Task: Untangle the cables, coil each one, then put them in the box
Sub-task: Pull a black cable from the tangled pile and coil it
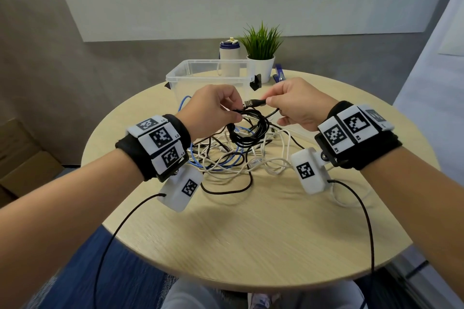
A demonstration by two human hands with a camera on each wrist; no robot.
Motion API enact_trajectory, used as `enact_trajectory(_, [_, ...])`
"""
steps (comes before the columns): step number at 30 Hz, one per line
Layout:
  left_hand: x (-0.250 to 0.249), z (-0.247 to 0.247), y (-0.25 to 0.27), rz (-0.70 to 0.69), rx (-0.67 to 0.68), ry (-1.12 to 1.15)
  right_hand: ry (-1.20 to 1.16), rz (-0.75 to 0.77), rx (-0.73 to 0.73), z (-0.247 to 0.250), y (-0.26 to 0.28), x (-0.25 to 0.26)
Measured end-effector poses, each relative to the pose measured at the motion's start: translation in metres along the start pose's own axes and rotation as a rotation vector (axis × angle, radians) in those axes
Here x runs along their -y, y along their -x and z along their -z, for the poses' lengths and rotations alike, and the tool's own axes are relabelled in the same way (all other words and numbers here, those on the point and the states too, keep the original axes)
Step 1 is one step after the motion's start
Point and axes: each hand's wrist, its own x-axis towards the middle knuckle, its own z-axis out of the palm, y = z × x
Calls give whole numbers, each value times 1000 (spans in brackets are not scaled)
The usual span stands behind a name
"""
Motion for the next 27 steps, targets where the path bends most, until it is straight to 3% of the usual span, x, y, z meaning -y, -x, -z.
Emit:
enact_trajectory(10, [4,-3,0,-4,-5,27,177,148,-24,2,0,6])
enact_trajectory(15, [3,-1,1,-3,-30,47,204,141,-36,3,-2,6])
enact_trajectory(27, [2,-6,4,-137,-92,-247,152,94,-75,-4,-5,3])
